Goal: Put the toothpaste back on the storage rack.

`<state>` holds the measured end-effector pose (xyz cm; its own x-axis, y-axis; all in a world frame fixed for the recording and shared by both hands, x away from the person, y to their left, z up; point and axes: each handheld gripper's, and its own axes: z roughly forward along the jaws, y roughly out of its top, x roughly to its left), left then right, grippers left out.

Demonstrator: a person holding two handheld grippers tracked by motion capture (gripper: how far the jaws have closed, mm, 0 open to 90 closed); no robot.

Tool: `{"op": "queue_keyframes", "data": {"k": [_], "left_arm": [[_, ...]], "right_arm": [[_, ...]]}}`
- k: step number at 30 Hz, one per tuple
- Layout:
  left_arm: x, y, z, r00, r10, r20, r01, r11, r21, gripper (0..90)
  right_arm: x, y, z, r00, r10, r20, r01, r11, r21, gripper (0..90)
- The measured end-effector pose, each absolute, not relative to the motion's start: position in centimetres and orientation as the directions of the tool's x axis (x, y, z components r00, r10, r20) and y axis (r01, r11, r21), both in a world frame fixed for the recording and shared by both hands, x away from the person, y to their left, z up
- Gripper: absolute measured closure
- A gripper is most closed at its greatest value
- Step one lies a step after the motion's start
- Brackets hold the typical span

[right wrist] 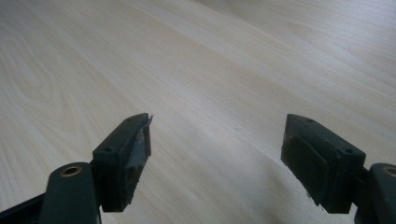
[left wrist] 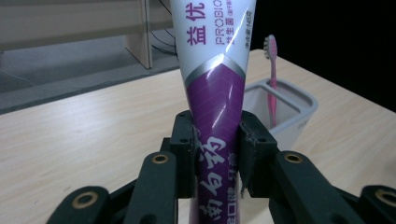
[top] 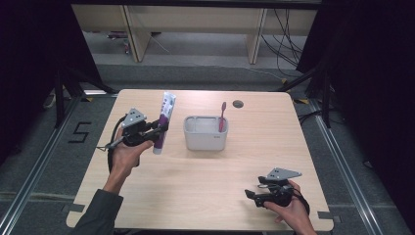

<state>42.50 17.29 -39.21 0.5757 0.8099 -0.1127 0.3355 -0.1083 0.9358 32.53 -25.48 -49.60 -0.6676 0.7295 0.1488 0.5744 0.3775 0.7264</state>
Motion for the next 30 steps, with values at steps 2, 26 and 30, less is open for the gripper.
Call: {"op": "queue_keyframes", "data": {"k": [2,26,30], "left_arm": [[42.7,17.0,-38.9,0.576,0.808,-0.122,0.329,-0.092,0.94,70.0],[46.0,10.3,-36.5,0.594,0.789,-0.157,0.267,-0.01,0.964,70.0],[46.8,9.4,-36.6,0.594,0.78,-0.195,0.276,0.03,0.961,70.0]], "right_arm": [[32.6,-25.5,-49.6,-0.678,0.722,0.137,0.56,0.387,0.733,24.9],[32.5,-25.5,-49.4,-0.67,0.729,0.141,0.568,0.381,0.73,24.8],[32.6,-25.4,-49.5,-0.673,0.725,0.15,0.567,0.374,0.734,24.8]]}}
